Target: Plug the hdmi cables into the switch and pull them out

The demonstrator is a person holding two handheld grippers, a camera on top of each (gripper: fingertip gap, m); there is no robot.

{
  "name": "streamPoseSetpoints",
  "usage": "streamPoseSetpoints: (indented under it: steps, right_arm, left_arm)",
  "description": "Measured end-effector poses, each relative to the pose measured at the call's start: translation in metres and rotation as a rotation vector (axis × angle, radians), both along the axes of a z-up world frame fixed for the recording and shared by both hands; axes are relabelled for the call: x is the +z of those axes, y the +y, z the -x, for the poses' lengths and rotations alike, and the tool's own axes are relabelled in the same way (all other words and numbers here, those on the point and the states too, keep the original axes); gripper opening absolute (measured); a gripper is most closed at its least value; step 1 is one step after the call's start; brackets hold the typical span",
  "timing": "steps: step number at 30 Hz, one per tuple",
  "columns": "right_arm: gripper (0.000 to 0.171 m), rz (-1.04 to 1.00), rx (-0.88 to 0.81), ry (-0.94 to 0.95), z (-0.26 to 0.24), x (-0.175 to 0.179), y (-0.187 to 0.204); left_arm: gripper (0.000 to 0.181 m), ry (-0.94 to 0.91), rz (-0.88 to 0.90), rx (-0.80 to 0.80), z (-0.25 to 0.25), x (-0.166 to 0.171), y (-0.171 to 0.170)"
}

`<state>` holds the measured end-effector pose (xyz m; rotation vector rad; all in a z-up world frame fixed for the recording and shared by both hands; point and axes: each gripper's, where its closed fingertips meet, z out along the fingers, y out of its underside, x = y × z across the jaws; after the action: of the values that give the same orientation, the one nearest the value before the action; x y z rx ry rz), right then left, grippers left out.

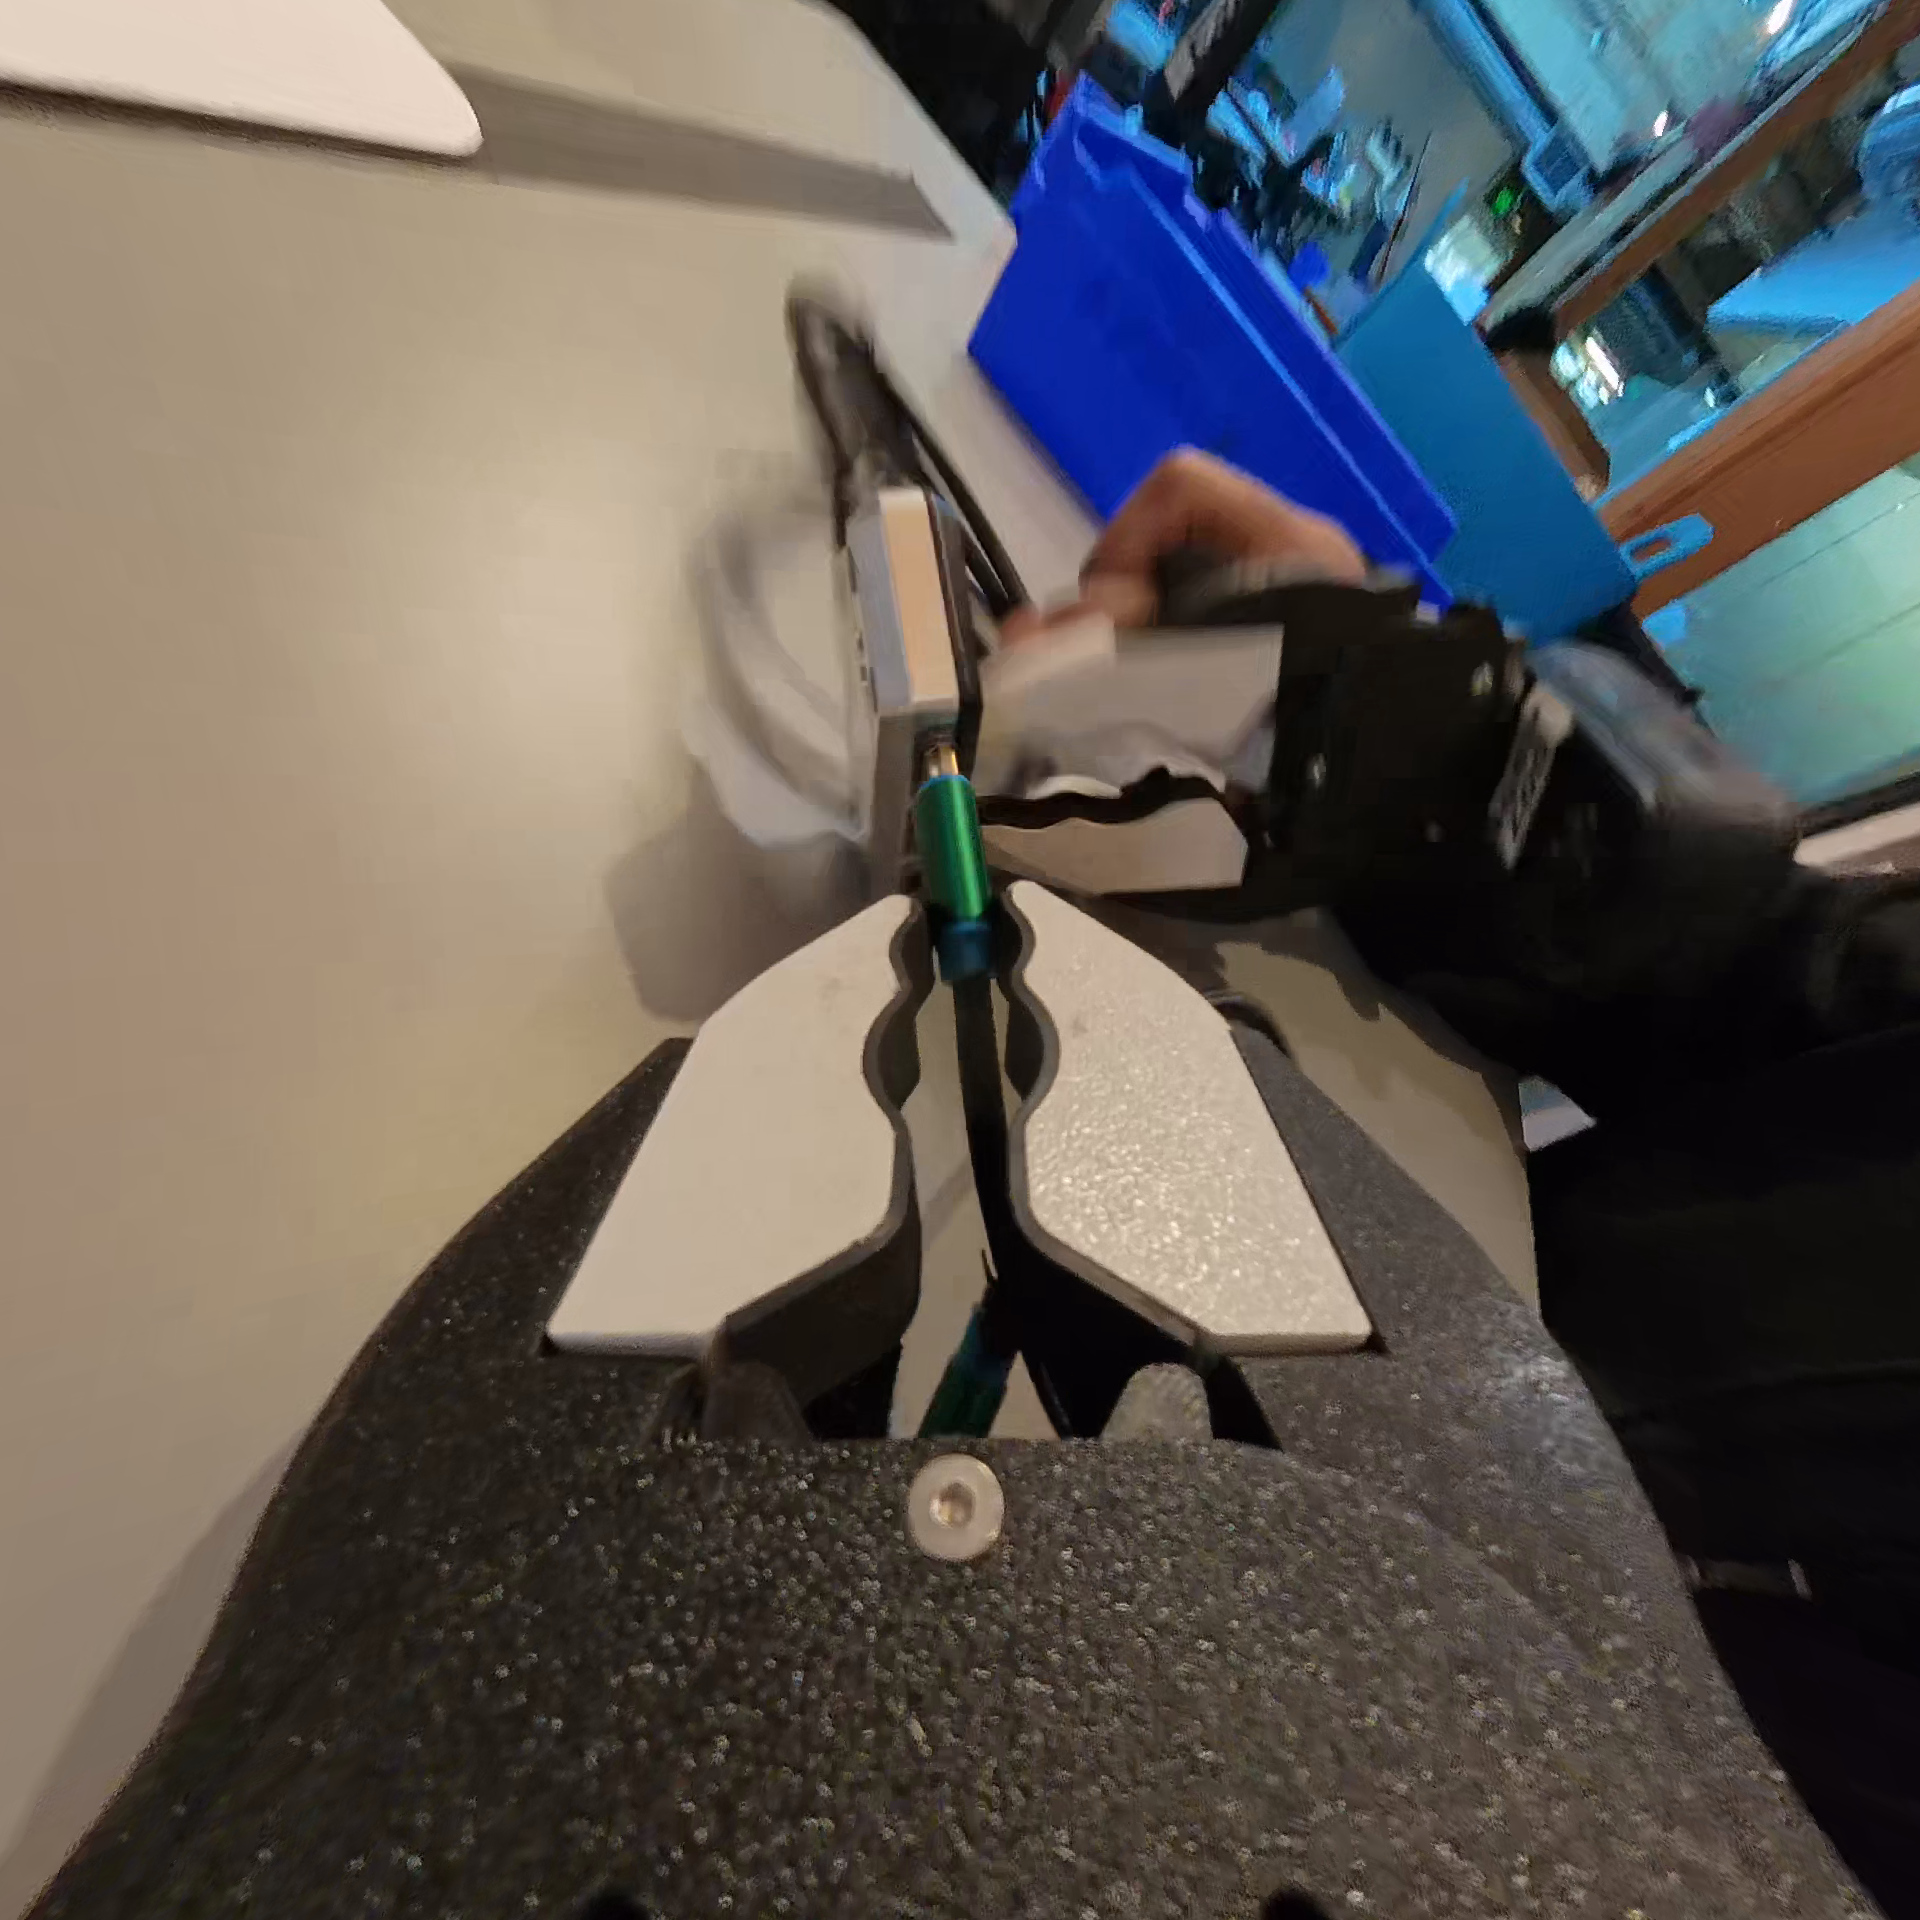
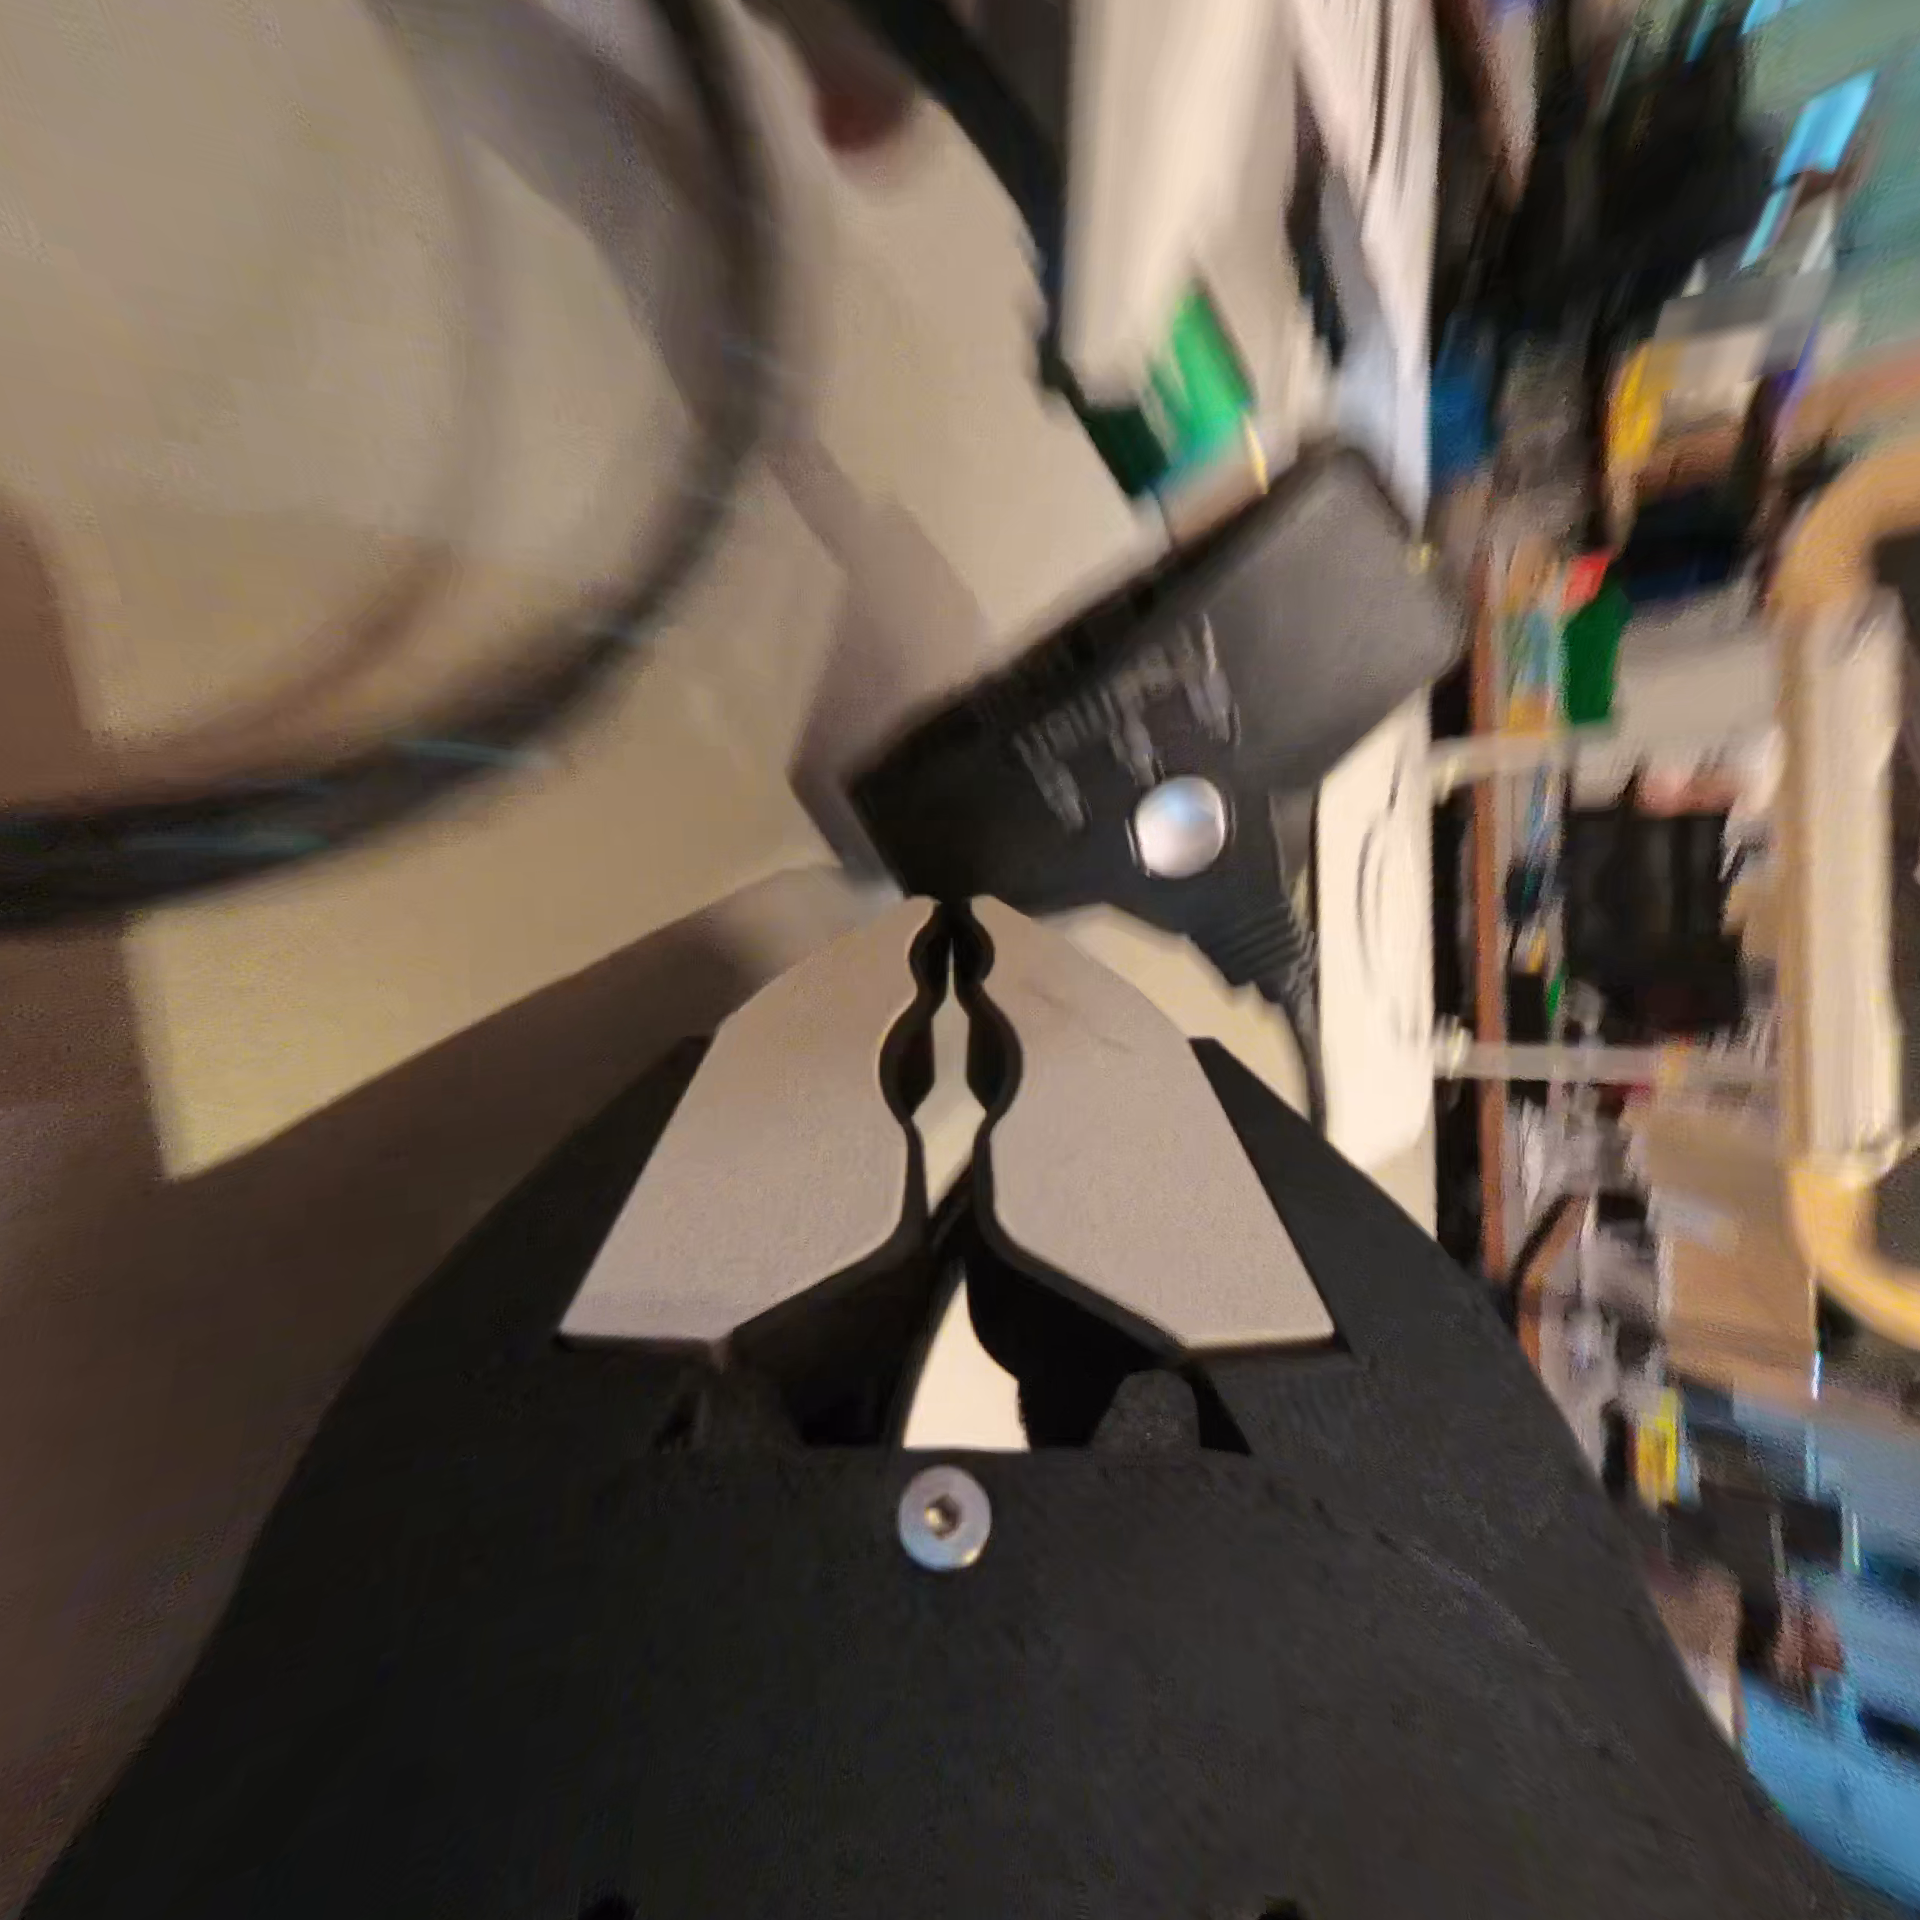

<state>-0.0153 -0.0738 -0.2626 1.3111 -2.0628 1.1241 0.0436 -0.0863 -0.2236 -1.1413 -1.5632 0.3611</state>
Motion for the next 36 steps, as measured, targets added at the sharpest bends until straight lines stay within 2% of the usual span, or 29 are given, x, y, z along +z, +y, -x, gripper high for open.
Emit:
streamPoseSetpoints:
  steps: [1,2,5,7,11,14,18,26,33,36]
  right_arm:
    - [0.0,0.046,0.072,-0.018,-0.015,0.004,0.002]
    - [0.0,0.087,0.054,-0.041,-0.021,0.01,-0.001]
    - [0.023,0.041,0.005,-0.002,-0.019,0.007,-0.002]
    - [0.028,0.021,0.007,-0.034,-0.013,0.006,0.0]
    - [0.036,-0.056,-0.054,-0.265,-0.004,0.016,0.003]
    - [0.05,-0.132,-0.103,-0.422,0.001,0.023,0.003]
    - [0.056,-0.041,-0.051,-0.3,0.017,0.037,0.001]
    - [0.056,-0.054,0.137,-0.283,-0.005,0.06,-0.012]
    - [0.029,-0.2,0.207,-0.402,-0.028,0.064,-0.013]
    - [0.027,-0.207,0.191,-0.442,-0.029,0.061,-0.013]
  left_arm:
    - [0.011,0.002,0.012,0.012,0.001,0.0,-0.003]
    - [0.011,-0.022,0.015,-0.005,0.001,-0.007,-0.001]
    - [0.011,-0.033,-0.008,-0.003,0.003,-0.015,0.0]
    - [0.011,-0.026,0.009,-0.011,0.003,-0.014,-0.001]
    - [0.011,-0.027,0.074,-0.023,0.001,-0.012,-0.002]
    - [0.011,-0.033,0.148,-0.034,0.0,-0.01,-0.002]
    - [0.011,-0.046,0.311,-0.061,-0.006,-0.005,-0.005]
    - [0.011,-0.003,0.562,-0.142,-0.016,0.012,-0.003]
    - [0.011,0.0,0.659,-0.175,-0.019,0.015,0.002]
    - [0.011,-0.014,0.686,-0.181,-0.019,0.013,0.001]
